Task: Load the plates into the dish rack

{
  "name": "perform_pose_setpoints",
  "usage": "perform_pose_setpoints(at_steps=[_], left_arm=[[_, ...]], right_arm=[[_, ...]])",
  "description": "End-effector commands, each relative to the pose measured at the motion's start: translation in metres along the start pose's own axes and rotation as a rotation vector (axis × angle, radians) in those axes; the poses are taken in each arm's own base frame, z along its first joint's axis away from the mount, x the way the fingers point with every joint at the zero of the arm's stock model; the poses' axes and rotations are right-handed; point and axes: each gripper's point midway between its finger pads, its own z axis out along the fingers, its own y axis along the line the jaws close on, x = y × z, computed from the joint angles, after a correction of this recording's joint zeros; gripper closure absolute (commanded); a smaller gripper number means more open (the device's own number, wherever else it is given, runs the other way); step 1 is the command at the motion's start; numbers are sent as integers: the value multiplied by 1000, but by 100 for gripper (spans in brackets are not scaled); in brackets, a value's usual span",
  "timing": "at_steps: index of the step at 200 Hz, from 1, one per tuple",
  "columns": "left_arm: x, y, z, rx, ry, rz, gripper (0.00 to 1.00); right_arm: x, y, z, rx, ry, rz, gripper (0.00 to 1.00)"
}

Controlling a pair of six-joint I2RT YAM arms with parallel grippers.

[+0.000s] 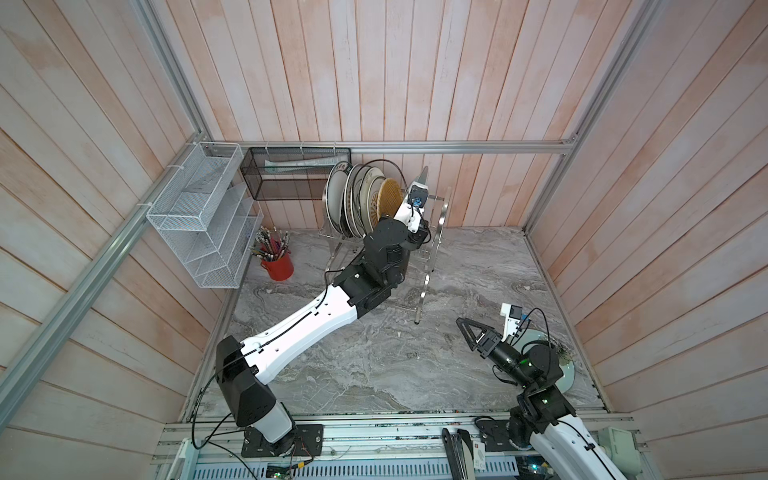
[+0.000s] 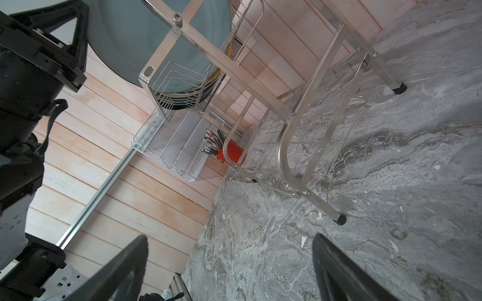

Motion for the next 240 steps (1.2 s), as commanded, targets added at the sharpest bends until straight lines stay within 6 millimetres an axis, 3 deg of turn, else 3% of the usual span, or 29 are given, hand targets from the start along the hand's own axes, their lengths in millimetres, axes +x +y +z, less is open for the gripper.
perform_pose_setpoints(at_steps=[1, 46, 240], left_arm=[[-61, 46, -19, -58, -150, -208, 100], [-70, 65, -19, -76, -153, -264, 100], [-42, 41, 13, 23, -91, -223, 100]], right_arm=[[-12, 19, 1, -48, -28, -34, 2], [-12, 20, 0, -49, -25, -31, 2], [-9, 16, -3, -37, -26, -23, 2]])
